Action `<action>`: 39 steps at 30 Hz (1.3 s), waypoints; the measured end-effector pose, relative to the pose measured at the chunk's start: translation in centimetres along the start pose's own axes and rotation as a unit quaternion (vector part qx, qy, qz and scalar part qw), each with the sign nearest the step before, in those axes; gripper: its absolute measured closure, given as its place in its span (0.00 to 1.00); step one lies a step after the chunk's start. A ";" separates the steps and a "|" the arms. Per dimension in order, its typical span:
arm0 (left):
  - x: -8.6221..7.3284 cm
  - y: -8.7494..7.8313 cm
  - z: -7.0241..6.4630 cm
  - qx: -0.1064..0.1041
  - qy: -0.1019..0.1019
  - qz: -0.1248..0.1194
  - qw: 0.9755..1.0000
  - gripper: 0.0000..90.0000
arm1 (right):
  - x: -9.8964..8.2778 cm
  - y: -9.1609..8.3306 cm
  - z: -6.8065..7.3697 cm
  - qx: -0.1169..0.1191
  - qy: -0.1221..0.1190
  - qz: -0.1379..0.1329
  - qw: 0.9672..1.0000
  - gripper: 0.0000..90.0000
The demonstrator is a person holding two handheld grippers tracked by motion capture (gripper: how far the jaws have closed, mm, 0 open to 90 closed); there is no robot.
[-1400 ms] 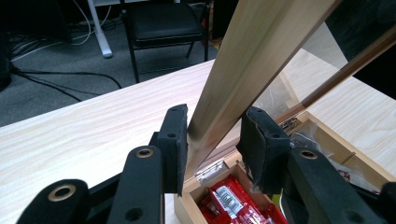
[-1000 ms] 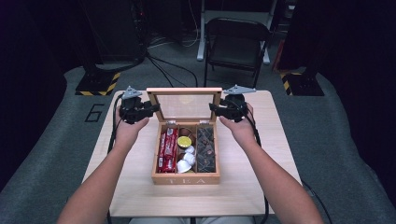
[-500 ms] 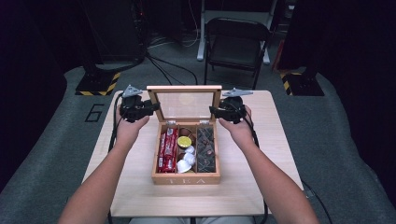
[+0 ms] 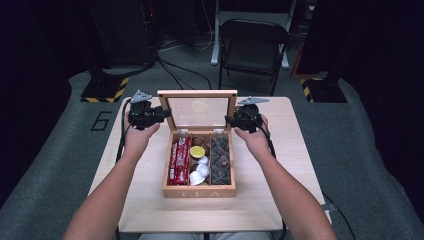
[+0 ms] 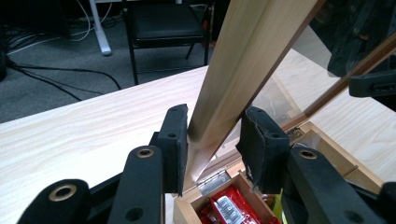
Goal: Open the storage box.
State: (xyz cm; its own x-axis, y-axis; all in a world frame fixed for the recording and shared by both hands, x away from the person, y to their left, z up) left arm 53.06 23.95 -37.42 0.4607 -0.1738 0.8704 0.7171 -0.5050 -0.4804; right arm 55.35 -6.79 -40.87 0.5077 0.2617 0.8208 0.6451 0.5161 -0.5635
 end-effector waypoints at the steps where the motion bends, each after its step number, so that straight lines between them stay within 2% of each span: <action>1: 0.0 0.0 0.0 0.000 0.000 0.000 1.000 0.69 | 0.0 0.0 0.0 0.000 0.000 0.000 1.000 0.67; 3: 0.0 0.1 0.1 -0.003 -0.004 -0.001 1.000 0.69 | 0.0 0.0 0.0 -0.002 0.004 0.002 1.000 0.68; 6: -0.1 0.1 0.2 -0.007 -0.008 -0.002 1.000 0.68 | 0.0 0.1 0.0 -0.004 -0.006 0.002 1.000 0.69; 7: -0.1 0.2 0.2 -0.007 -0.010 -0.002 1.000 0.68 | 0.0 0.1 0.0 -0.004 0.001 0.001 1.000 0.69; 10: -0.3 0.4 0.3 -0.006 -0.006 0.002 1.000 0.68 | 0.0 0.1 0.0 -0.005 -0.003 0.001 1.000 0.69; 13: -0.7 0.6 0.4 -0.007 -0.010 0.001 1.000 0.68 | 0.0 0.1 0.1 -0.008 -0.008 0.001 1.000 0.69; 14: -1.0 0.9 0.5 -0.007 -0.008 0.011 1.000 0.68 | 0.0 0.1 0.1 -0.008 -0.008 0.001 1.000 0.70; 17: -1.2 1.1 0.5 -0.004 -0.005 0.014 1.000 0.68 | 0.0 0.1 0.1 -0.009 -0.009 0.002 1.000 0.70; 21: -1.5 1.5 0.6 -0.005 -0.012 0.013 1.000 0.68 | 0.0 0.1 0.0 -0.010 -0.009 0.001 1.000 0.70; 25: -1.6 1.8 0.7 -0.005 -0.009 0.013 1.000 0.67 | 0.1 0.1 0.1 -0.009 -0.011 0.002 1.000 0.70; 26: -1.7 1.9 0.7 -0.002 0.002 0.020 1.000 0.68 | 0.1 0.1 0.1 -0.011 -0.010 0.004 1.000 0.70; 29: -1.7 1.9 0.7 0.001 0.006 0.022 1.000 0.69 | 0.1 0.1 0.1 -0.011 -0.010 0.004 1.000 0.70; 31: -1.8 1.9 0.7 -0.001 0.001 0.021 1.000 0.69 | 0.1 0.2 0.1 -0.011 -0.010 0.003 1.000 0.70; 39: -1.8 2.0 0.8 -0.002 0.005 0.021 1.000 0.70 | 0.1 0.2 0.1 -0.011 -0.013 -0.002 1.000 0.69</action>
State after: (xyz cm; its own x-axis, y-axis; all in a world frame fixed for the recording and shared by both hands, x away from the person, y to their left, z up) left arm 54.05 23.96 -40.04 0.4849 -0.2035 0.8506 0.6949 -0.5008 -0.5160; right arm 55.49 -6.55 -40.88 0.4902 0.2806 0.8252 0.6597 0.4993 -0.5617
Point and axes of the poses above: each handheld gripper's, and its own axes: y roughly forward along the jaws, x roughly out of its top, z roughly to its left, the point moved 4 cm from there along y, roughly forward along the jaws, and after that the axes turned 2 degrees about z, right-handed, at the moved point
